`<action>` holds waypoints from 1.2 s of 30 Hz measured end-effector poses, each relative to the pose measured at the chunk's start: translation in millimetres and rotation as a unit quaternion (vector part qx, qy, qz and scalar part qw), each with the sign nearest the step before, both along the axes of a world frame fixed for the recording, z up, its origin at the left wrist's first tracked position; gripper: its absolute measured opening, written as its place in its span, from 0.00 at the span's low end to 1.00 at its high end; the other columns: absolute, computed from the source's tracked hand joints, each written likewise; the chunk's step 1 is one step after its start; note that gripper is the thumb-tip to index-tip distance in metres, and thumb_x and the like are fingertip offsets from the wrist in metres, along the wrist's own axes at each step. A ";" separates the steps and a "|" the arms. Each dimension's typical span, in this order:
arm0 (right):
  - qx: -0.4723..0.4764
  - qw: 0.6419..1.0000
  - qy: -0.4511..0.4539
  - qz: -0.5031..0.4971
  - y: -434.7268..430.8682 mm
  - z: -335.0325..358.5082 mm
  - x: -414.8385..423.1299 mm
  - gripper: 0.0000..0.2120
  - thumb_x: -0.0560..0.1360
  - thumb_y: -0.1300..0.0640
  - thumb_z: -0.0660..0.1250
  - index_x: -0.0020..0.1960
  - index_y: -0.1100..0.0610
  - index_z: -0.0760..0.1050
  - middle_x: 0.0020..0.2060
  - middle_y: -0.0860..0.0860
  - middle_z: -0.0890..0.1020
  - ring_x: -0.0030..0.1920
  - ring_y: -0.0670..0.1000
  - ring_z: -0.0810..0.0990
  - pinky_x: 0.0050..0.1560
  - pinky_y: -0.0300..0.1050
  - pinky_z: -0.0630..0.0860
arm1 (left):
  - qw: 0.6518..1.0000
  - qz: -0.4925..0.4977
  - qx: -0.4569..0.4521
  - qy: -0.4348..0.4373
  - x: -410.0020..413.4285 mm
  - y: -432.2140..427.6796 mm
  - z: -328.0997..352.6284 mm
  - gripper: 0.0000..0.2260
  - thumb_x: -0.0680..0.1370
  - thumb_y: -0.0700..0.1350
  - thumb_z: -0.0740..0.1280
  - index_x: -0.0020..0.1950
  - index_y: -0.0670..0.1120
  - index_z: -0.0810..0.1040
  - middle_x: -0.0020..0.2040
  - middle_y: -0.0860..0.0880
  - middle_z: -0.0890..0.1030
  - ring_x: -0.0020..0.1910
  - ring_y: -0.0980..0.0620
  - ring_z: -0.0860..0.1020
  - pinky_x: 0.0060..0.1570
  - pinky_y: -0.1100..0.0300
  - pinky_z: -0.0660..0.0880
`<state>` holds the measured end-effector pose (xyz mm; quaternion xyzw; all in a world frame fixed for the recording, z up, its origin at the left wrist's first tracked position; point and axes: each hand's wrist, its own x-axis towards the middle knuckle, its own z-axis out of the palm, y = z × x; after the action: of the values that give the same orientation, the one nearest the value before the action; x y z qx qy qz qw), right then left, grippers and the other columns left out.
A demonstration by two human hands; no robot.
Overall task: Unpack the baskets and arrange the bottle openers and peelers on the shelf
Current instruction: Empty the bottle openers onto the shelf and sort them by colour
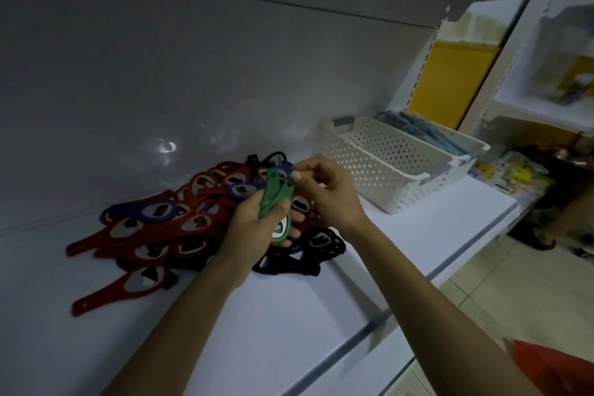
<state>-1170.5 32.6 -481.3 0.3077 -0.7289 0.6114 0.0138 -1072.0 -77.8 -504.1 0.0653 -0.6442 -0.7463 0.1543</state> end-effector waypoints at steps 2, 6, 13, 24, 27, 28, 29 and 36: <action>0.096 0.986 0.021 -0.135 12.5 -8.0 -13.3 0.08 0.79 0.56 0.64 0.49 0.60 0.79 0.41 0.51 0.83 0.44 0.48 0.82 0.46 0.47 0.77 | 1.000 0.014 0.003 0.008 1.1 -0.6 -2.4 0.06 0.80 0.41 0.61 0.54 0.42 0.76 0.36 0.49 0.83 0.31 0.54 0.80 0.28 0.64 0.75; 0.320 0.922 0.036 -0.216 53.5 -38.3 -23.7 0.07 0.77 0.55 0.65 0.45 0.56 0.80 0.42 0.51 0.83 0.44 0.53 0.81 0.41 0.44 0.73 | 0.998 0.054 0.024 0.008 -0.7 -3.5 -4.8 0.04 0.80 0.40 0.62 0.50 0.43 0.76 0.36 0.47 0.82 0.29 0.54 0.79 0.28 0.64 0.75; 0.333 0.910 -0.038 -0.242 42.2 -35.5 -29.8 0.12 0.74 0.43 0.67 0.42 0.52 0.79 0.39 0.49 0.81 0.42 0.53 0.80 0.40 0.43 0.72 | 0.998 0.064 0.001 0.018 -4.0 -2.0 -9.2 0.04 0.80 0.40 0.63 0.50 0.45 0.76 0.34 0.50 0.82 0.29 0.55 0.79 0.27 0.64 0.75; 0.346 0.909 -0.180 -0.147 -4.9 -10.6 -52.4 0.09 0.69 0.60 0.74 0.42 0.60 0.73 0.36 0.55 0.76 0.41 0.54 0.77 0.48 0.50 0.78 | 0.998 0.065 0.010 0.011 -5.6 -3.3 -10.5 0.05 0.79 0.38 0.62 0.50 0.46 0.76 0.34 0.50 0.83 0.29 0.54 0.80 0.26 0.64 0.74; 0.194 0.949 -0.195 -0.153 -3.4 -18.0 -47.4 0.03 0.73 0.62 0.71 0.46 0.61 0.79 0.40 0.58 0.81 0.41 0.54 0.80 0.47 0.48 0.79 | 0.997 0.065 0.025 0.017 -4.6 -3.7 -10.1 0.04 0.79 0.39 0.63 0.50 0.46 0.76 0.34 0.50 0.82 0.30 0.54 0.80 0.27 0.65 0.74; 0.133 0.959 -0.194 -0.161 -2.5 -18.4 -45.4 0.01 0.74 0.63 0.69 0.44 0.59 0.79 0.41 0.57 0.81 0.40 0.53 0.80 0.46 0.47 0.78 | 0.997 0.063 0.029 0.019 -4.2 -3.8 -9.8 0.04 0.79 0.39 0.63 0.51 0.46 0.76 0.34 0.51 0.83 0.30 0.55 0.81 0.27 0.65 0.75; 0.086 0.964 -0.183 -0.172 -1.0 -16.5 -43.2 0.05 0.74 0.66 0.68 0.42 0.58 0.79 0.40 0.57 0.81 0.39 0.52 0.79 0.44 0.45 0.77 | 0.997 0.061 0.034 0.020 -3.7 -4.1 -9.4 0.04 0.79 0.40 0.63 0.51 0.47 0.76 0.34 0.51 0.83 0.31 0.55 0.81 0.28 0.65 0.75; -0.074 0.976 -0.162 -0.124 -4.4 16.9 -12.8 0.05 0.74 0.68 0.67 0.49 0.63 0.79 0.39 0.56 0.83 0.38 0.50 0.82 0.38 0.36 0.79 | 0.995 0.080 0.057 0.019 -4.0 -4.3 -7.7 0.04 0.81 0.43 0.60 0.51 0.47 0.74 0.36 0.46 0.80 0.27 0.54 0.78 0.25 0.64 0.73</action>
<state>-1183.4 28.2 -464.4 0.1098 -0.7068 0.6988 -0.0067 -1076.0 -82.1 -511.8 0.1116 -0.5904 -0.7679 0.2218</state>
